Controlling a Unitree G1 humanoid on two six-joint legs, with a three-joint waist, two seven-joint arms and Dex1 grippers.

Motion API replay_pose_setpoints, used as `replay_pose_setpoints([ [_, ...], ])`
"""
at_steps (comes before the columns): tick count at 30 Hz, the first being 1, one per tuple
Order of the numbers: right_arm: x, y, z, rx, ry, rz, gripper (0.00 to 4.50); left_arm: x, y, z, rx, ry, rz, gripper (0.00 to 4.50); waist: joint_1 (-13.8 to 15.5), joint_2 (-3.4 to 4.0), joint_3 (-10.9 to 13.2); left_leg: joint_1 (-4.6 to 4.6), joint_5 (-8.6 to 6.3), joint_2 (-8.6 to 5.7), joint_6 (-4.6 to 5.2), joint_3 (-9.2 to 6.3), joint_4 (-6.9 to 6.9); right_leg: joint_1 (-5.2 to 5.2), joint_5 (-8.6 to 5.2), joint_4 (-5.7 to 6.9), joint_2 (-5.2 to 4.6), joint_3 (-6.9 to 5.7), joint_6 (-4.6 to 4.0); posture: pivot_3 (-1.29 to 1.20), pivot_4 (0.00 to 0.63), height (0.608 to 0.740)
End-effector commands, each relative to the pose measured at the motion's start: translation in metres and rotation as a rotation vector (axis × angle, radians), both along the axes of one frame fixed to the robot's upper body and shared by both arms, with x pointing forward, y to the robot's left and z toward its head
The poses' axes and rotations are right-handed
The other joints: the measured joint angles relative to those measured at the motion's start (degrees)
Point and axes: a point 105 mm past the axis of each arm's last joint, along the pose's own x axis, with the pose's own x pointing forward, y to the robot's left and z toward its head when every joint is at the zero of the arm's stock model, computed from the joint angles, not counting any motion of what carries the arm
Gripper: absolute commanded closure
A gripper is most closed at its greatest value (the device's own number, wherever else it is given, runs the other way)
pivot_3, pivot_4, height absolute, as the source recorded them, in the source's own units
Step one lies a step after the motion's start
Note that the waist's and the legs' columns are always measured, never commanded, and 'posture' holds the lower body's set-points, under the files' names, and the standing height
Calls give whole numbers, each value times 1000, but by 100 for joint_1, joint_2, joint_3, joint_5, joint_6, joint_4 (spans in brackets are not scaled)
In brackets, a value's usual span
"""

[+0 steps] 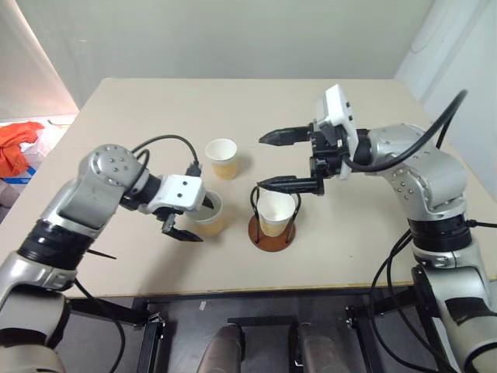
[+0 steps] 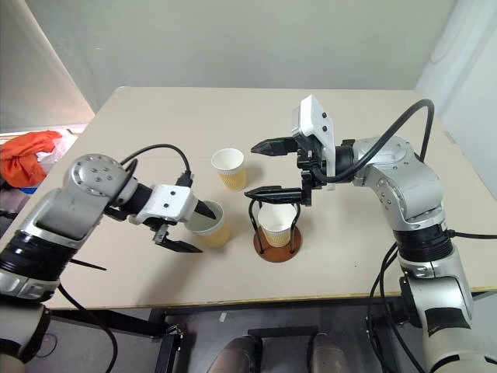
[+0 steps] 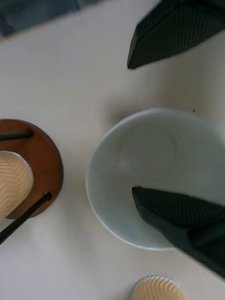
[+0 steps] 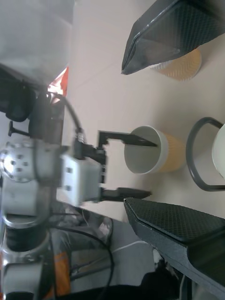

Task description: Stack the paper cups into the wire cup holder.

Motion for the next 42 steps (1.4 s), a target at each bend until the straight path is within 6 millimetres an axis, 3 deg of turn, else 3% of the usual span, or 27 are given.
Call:
replay_pose_setpoints([
  [1,-5,-7,8,22,-22,-18,29,-5,-6,6,-16,-3,-42,1680,1,0,0,0,0,0,0,1,1,1,1,0,0,0,1,0,150,740],
  [8,-9,-24,11,38,-2,-51,29,0,-2,13,-12,-21,-28,4299,5,-1,-1,-2,0,-1,1,0,15,5,4,1,0,0,7,0,150,740],
  [9,-12,-28,12,42,5,-51,29,1,0,14,-14,-24,-22,4460,13,-1,-1,-2,0,-1,1,0,16,7,4,0,0,0,7,0,150,740],
  [14,-23,-65,5,75,69,-131,29,5,11,33,-43,-44,1,4460,59,-5,-3,-10,-2,-4,5,-1,25,11,2,-3,0,0,10,0,150,740],
  [17,-30,-93,-5,101,102,-209,29,5,8,64,-141,-81,-21,4460,67,-8,-2,-14,-3,-5,7,0,28,12,3,-8,0,1,14,0,150,740],
  [20,-53,-113,-23,103,167,-223,29,-2,-4,105,-257,-128,-98,4460,130,-28,-3,-31,-1,-8,5,-19,32,11,0,-11,4,-6,33,0,150,740],
  [22,-74,-120,-46,34,256,-243,29,-14,-25,134,-342,-141,-215,4460,160,-24,-4,-34,-11,-10,2,-10,35,8,-5,-16,1,1,42,0,150,740],
  [25,-84,-123,-53,35,290,-279,29,-32,-54,160,-430,-125,-396,4460,151,-25,-5,-39,-23,-18,5,-8,41,22,-26,-38,0,8,79,0,150,740],
  [27,-82,-123,-51,51,271,-305,29,-32,-66,162,-409,-133,-461,4460,103,-21,-6,-27,-26,-21,13,-2,49,41,-14,-57,1,17,104,0,150,740],
  [32,-80,-113,-47,71,233,-324,29,-17,-95,140,-264,-124,-573,4460,77,-17,-2,-8,-22,-26,44,4,79,93,15,-91,-1,34,148,0,150,740],
  [35,-84,-115,-43,77,212,-362,29,-8,-100,127,-192,-131,-604,4460,81,-19,0,-13,-22,-27,48,2,84,94,18,-93,-1,34,158,0,150,740],
  [42,-98,-124,-44,77,211,-451,29,-3,-115,122,-182,-130,-677,4460,163,-18,-1,-76,-55,-35,52,-12,118,69,-12,-99,1,29,217,0,150,740],
])
